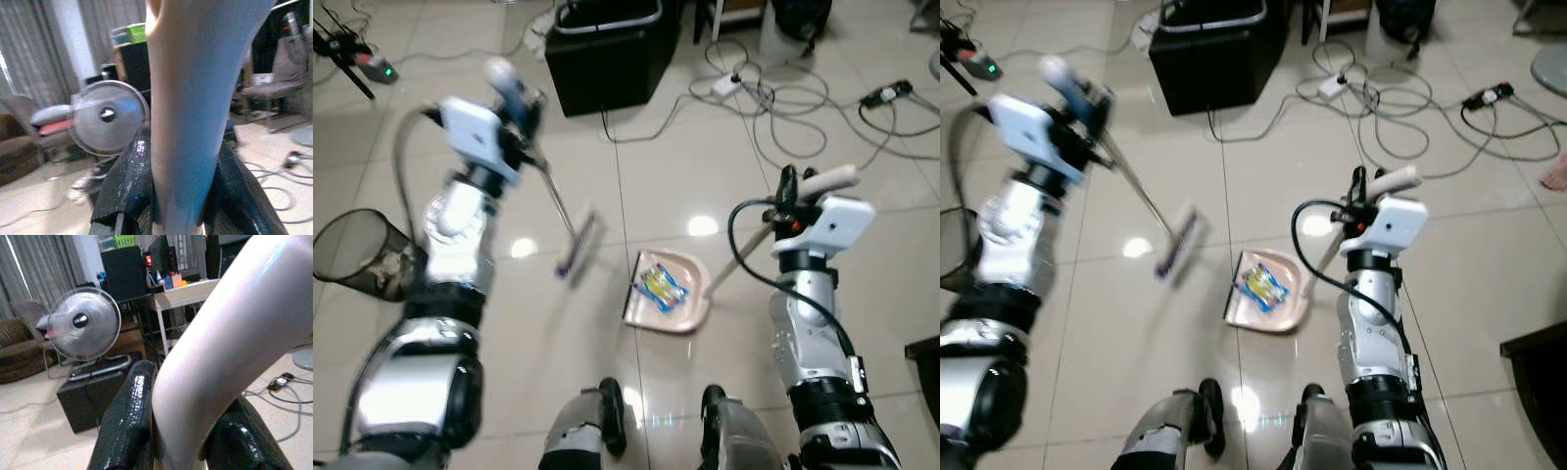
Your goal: Sweep floor
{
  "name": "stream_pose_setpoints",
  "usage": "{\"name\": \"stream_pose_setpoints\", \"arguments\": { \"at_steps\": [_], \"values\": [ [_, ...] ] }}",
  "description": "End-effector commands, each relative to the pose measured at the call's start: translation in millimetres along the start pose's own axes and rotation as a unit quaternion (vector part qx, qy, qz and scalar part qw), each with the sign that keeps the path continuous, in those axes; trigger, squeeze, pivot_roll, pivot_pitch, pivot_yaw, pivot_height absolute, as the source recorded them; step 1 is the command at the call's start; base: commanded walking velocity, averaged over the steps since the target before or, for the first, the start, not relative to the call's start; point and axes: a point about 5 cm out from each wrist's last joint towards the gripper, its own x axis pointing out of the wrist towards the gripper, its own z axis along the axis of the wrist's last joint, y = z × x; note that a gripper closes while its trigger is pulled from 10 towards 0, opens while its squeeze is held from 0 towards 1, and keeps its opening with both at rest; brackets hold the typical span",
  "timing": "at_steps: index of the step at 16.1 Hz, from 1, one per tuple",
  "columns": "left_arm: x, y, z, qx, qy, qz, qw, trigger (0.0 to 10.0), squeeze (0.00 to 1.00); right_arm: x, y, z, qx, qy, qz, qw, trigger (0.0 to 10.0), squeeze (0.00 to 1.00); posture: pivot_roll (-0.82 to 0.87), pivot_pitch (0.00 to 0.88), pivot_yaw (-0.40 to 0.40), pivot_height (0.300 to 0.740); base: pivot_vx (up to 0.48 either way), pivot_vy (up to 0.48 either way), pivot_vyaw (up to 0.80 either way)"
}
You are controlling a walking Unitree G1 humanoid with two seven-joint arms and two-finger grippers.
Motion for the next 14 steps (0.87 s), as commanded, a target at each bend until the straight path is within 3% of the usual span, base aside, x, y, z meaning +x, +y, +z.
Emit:
{"name": "stream_pose_setpoints", "arguments": {
  "at_steps": [1, 3, 5, 9, 14],
  "values": [
    [-7.7, 14.8, -6.6, 0.015, 0.031, 0.028, 0.999, 10.0, 0.0, 2.5, 1.9, 11.6, 0.027, -0.011, 0.0, 1.0, 10.0, 0.0, -0.03, 0.126, 0.11, 0.74, 0.0, 0.0, 0.0],
    [-24.2, 21.5, -31.4, 0.006, 0.122, 0.077, 0.99, 10.0, 0.0, 8.8, 7.7, 31.7, 0.051, -0.022, 0.003, 0.998, 10.0, 0.0, -0.05, 0.115, 0.114, 0.74, 0.0, 0.0, 0.25],
    [-48.3, 21.5, -45.9, -0.005, 0.149, 0.109, 0.983, 10.0, 0.0, 17.1, 10.0, 57.6, 0.097, -0.051, -0.01, 0.994, 10.0, 0.0, -0.06, 0.101, 0.111, 0.74, 0.0, 0.0, 0.8],
    [-78.3, 21.3, -53.5, -0.003, 0.166, 0.141, 0.976, 10.0, 0.0, 30.1, 10.1, 88.9, 0.116, -0.075, -0.013, 0.99, 10.0, 0.0, -0.07, 0.078, 0.105, 0.74, 0.0, 0.0, 0.8],
    [-77.8, -20.2, -47.4, -0.049, 0.139, 0.13, 0.98, 10.0, 0.0, 50.4, 20.7, 106.8, 0.097, -0.036, 0.023, 0.994, 10.0, 0.0, -0.1, 0.064, 0.093, 0.74, 0.0, 0.0, 0.79]
  ]
}}
